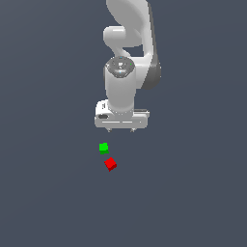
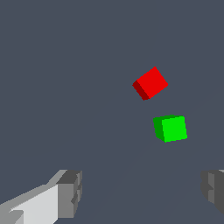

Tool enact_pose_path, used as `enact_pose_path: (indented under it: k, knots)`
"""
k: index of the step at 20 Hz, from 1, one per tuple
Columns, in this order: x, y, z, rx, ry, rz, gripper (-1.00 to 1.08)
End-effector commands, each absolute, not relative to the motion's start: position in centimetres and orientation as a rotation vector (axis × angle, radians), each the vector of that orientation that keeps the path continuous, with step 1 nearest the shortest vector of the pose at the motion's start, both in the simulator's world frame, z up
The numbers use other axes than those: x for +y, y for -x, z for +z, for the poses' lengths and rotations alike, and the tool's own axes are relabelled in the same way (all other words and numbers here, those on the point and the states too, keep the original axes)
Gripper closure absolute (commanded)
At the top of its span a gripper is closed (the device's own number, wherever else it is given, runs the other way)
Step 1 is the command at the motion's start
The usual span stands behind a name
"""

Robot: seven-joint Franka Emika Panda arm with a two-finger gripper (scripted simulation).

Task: Stack the red cube on top of the green cube.

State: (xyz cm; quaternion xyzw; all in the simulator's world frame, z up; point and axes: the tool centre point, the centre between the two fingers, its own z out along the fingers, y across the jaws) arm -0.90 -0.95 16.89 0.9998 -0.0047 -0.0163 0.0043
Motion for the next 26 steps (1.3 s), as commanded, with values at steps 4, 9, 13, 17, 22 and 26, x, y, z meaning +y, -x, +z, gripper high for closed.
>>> enact_pose_path:
  k: [4, 9, 13, 17, 22, 26]
  knots:
    - [-1.0, 0.8, 16.8, -0.007, -3.133, -0.051, -0.92]
    - [-1.4, 0.5, 16.3, 0.042, -3.133, -0.048, -0.92]
    - [-2.0, 0.0, 15.6, 0.114, -3.132, -0.045, -0.92]
    - [-2.8, -0.8, 14.6, 0.216, -3.128, -0.039, -0.92]
    - [-3.9, -2.2, 12.8, 0.387, -3.113, -0.031, -0.92]
    - [-4.8, -3.6, 11.3, 0.539, -3.092, -0.022, -0.92]
